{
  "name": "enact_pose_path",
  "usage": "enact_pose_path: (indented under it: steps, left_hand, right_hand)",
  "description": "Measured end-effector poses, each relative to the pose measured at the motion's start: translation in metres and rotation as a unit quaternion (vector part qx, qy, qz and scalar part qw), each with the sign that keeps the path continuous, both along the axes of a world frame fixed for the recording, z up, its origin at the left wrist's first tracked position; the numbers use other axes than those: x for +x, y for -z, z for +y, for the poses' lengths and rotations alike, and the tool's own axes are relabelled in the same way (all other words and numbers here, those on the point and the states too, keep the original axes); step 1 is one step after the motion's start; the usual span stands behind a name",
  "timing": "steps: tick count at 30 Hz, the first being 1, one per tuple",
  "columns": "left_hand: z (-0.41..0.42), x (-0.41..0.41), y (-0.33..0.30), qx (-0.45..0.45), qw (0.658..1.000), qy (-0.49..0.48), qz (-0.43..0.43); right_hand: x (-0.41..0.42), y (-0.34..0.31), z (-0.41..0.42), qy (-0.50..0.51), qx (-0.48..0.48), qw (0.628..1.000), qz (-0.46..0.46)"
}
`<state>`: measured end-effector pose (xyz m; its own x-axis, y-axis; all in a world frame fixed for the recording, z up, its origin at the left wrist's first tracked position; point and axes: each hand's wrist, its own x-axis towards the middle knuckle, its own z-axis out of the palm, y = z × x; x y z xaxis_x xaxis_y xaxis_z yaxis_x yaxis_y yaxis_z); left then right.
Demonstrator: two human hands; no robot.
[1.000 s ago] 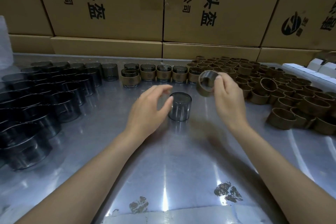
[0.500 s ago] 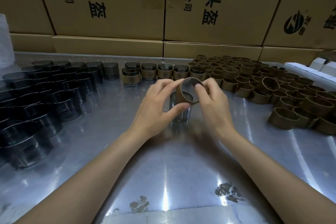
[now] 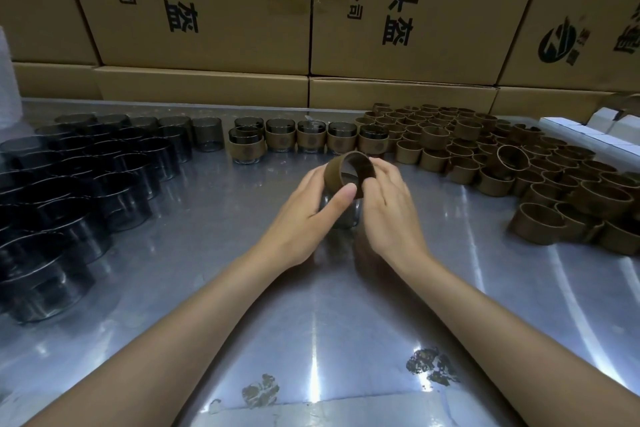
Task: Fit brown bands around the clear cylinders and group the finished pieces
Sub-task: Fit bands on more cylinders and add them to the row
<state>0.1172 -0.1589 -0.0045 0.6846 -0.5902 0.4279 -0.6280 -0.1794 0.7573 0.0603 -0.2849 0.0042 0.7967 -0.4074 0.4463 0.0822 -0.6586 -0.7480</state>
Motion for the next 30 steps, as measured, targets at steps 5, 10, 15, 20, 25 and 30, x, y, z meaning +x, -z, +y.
enact_pose_path:
  steps: [5, 10, 15, 20, 25, 30]
  left_hand:
    - [0.0, 0.009, 0.007, 0.0, 0.995, 0.012, 0.104]
    - [0.002, 0.011, 0.004, 0.019, 0.993, -0.005, 0.118]
    - [0.002, 0.008, 0.002, 0.019, 0.99, 0.011, 0.14]
    - [0.0, 0.012, 0.003, -0.005, 0.989, 0.023, 0.143]
    - [0.002, 0.012, 0.001, -0.009, 0.981, 0.006, 0.194]
    - [0.01, 0.008, -0.002, 0.083, 0.99, -0.015, 0.11]
  right_hand:
    - [0.002, 0.003, 0.002, -0.054, 0.044, 0.997, 0.039]
    - [0.01, 0.011, 0.001, -0.106, 0.092, 0.988, 0.071]
    - [0.015, 0.01, -0.001, -0.09, 0.172, 0.98, 0.042]
    - [0.016, 0.011, -0.002, -0.105, 0.173, 0.978, 0.056]
    - [0.017, 0.009, -0.003, -0.14, 0.193, 0.967, 0.094]
    - [0.018, 0.009, -0.003, -0.105, 0.139, 0.971, 0.161]
